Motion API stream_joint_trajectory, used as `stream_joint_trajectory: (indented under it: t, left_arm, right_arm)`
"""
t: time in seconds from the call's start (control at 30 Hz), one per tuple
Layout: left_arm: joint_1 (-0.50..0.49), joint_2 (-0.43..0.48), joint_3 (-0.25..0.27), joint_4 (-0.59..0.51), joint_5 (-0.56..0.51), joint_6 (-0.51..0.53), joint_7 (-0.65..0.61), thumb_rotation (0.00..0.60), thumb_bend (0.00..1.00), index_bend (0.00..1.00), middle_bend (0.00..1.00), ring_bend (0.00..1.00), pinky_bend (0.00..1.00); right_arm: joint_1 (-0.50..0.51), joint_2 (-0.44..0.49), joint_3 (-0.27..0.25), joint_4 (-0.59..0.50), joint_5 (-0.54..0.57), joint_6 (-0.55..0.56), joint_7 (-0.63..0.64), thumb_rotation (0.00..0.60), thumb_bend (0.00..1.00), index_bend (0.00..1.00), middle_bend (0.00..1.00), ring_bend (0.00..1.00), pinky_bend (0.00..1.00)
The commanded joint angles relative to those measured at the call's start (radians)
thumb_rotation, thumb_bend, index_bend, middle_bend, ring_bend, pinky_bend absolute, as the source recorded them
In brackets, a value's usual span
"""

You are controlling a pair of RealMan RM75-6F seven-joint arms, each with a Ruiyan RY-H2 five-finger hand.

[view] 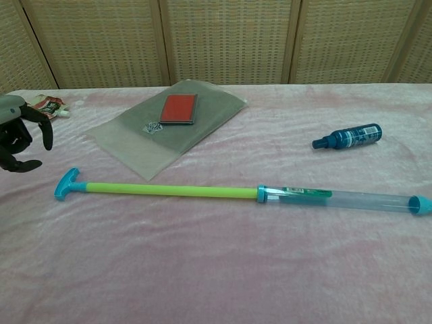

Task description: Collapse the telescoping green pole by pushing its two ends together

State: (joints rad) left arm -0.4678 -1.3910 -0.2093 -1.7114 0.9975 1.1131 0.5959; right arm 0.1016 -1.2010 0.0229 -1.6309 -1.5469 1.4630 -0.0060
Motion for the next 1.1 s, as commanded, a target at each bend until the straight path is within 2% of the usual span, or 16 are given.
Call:
stream_joint_trajectory:
  t: [0.03,0.17,0.37,1.1]
  left_arm:
    - [-0.078,-0.054,-0.016,0.060,-0.109,-0.064,0.086,0.600,0.36,0.44,0.87,0.78,0.73]
    - [-0.136,-0.089,-0.017,0.089,-0.212,-0.084,0.157,0.600,0.36,0.41,0.87,0.78,0.73]
    - [-0.192,-0.140,-0.001,0.135,-0.300,-0.086,0.209,0.600,0.36,0.42,0.87,0.78,0.73]
    - [-0.276,-0.239,0.058,0.269,-0.384,-0.103,0.228,0.600,0.37,0.44,0.87,0.78,0.73]
  right_arm:
    - [0.001,0.000,0.003,0.003,0.008,-0.007,0.007,0.600,0.20,0.00,0.00,0.00,0.00]
    - [0.003,0.000,0.006,0.006,0.012,-0.010,0.016,0.600,0.20,0.00,0.00,0.00,0.00]
    - [0.002,0.001,0.014,0.011,0.020,-0.008,0.031,0.600,0.20,0.00,0.00,0.00,0.00]
    - [-0.003,0.003,0.026,0.017,0.029,0.000,0.054,0.600,0.20,0.00,0.00,0.00,0.00]
